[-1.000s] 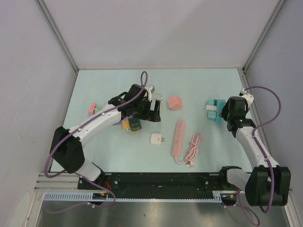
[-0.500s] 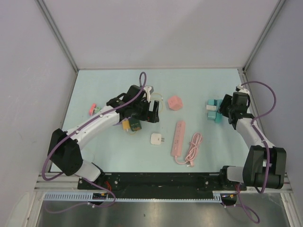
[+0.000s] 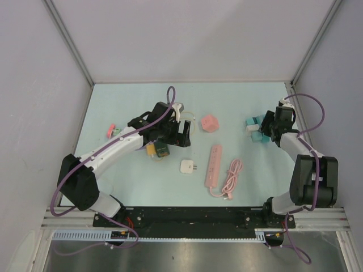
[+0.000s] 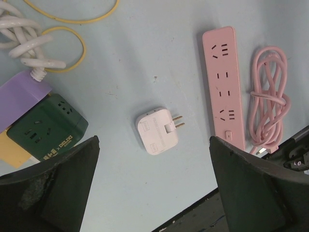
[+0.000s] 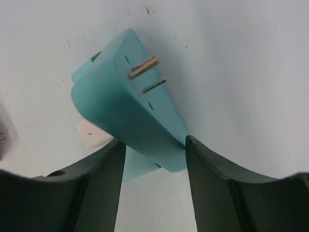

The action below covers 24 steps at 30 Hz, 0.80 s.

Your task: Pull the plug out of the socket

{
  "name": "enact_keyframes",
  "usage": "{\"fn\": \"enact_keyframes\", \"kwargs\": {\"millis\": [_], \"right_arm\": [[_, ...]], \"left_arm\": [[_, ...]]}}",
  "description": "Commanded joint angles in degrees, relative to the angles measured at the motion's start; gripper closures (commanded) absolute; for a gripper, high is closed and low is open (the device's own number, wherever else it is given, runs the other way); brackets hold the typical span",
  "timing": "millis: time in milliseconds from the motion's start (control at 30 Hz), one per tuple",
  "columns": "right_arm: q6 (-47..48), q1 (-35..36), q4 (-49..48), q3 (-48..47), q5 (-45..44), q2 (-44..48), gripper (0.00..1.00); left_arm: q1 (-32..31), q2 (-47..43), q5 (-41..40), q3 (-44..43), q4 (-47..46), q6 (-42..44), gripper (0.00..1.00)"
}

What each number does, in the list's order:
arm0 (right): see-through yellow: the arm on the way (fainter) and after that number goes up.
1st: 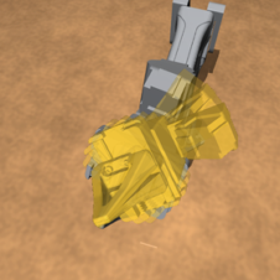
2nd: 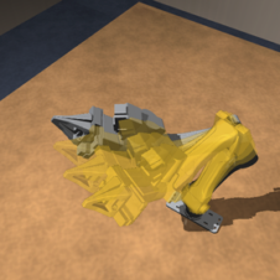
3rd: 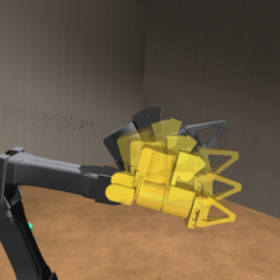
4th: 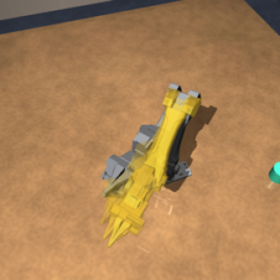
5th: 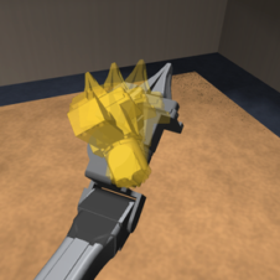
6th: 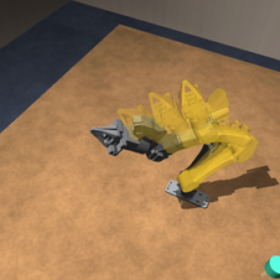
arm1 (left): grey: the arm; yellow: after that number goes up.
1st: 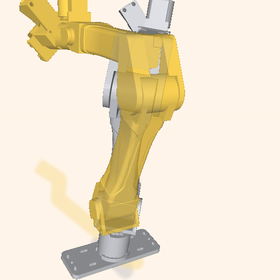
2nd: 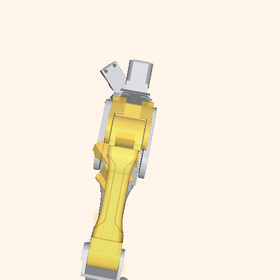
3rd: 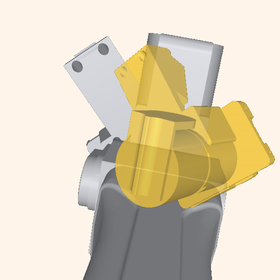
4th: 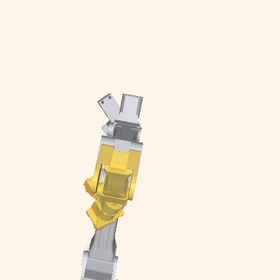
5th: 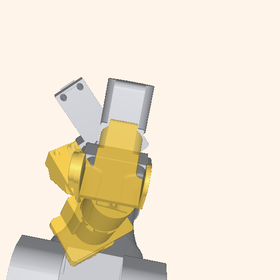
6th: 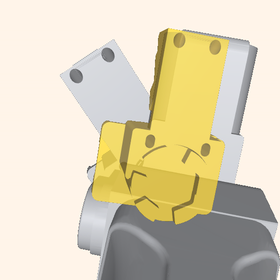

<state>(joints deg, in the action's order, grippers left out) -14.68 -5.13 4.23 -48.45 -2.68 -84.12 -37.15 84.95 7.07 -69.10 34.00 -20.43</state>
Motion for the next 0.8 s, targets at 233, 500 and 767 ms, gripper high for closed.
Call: {"fn": "enact_keyframes", "kwargs": {"millis": [233, 500, 767], "right_arm": [[2.72, -0.15, -5.53, -1.3, 1.53, -1.31, 0.43], [2.55, -1.73, -6.52, -1.3, 5.92, -4.04, 0.54], [0.09, -4.01, -6.25, -1.21, 14.79, -6.58, 0.81]], "left_arm": [[-0.12, -0.92, -0.83, 0.19, -0.69, 1.0, 0.0], [-0.12, -1.27, -0.57, 0.37, -0.69, 1.0, 0.0], [-0.12, -1.89, -0.48, 0.55, -1.04, 1.0, 0.0]]}}
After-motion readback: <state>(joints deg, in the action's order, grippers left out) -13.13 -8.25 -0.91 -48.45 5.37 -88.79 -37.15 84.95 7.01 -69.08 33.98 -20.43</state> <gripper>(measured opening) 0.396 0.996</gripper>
